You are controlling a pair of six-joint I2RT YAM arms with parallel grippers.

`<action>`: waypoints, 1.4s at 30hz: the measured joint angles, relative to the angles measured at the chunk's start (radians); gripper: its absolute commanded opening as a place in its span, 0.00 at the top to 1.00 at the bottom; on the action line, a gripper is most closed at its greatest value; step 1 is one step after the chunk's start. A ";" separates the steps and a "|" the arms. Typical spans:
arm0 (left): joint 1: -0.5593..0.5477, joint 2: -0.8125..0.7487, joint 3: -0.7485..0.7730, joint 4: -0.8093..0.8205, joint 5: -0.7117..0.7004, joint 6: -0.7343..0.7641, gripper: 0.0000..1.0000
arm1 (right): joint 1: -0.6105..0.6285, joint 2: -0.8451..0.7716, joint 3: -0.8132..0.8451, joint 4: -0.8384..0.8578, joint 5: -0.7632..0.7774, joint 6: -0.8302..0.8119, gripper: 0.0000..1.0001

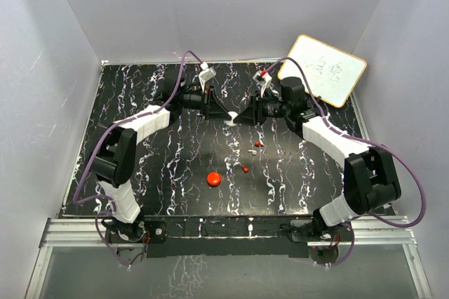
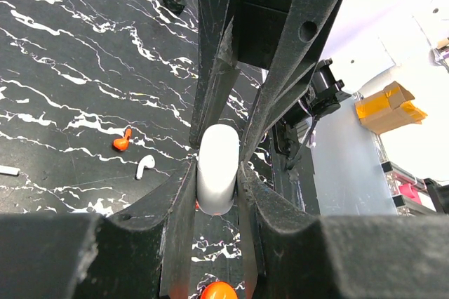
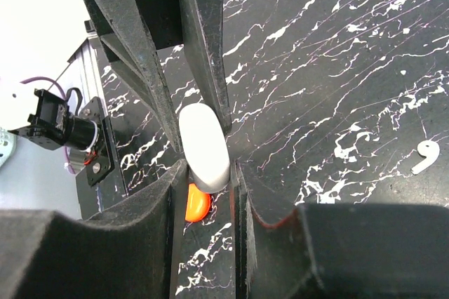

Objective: Insert the wireless bluetooth earbuds into the charging case
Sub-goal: Adjust the charging case.

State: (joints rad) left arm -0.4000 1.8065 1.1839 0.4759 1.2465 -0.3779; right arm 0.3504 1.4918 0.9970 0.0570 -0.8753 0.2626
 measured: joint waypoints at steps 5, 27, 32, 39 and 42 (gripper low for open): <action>0.002 0.004 0.000 0.000 -0.004 -0.008 0.78 | 0.000 0.009 0.000 0.005 -0.001 0.002 0.96; 0.074 -0.011 -0.179 0.403 -0.191 -0.321 0.42 | 0.010 0.022 -0.017 0.109 0.046 0.085 1.00; 0.116 -0.079 -0.344 0.551 -0.343 -0.409 0.39 | 0.010 0.023 -0.036 0.159 0.063 0.152 1.00; 0.103 -0.087 -0.492 0.891 -0.501 -0.629 0.39 | 0.010 0.038 -0.061 0.279 0.086 0.277 1.00; 0.085 -0.054 -0.526 1.010 -0.561 -0.708 0.39 | 0.010 0.051 -0.080 0.335 0.109 0.350 1.00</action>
State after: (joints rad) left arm -0.3153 1.7527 0.6579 1.4857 0.6853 -1.0863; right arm 0.3599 1.5433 0.9173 0.3920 -0.7666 0.6128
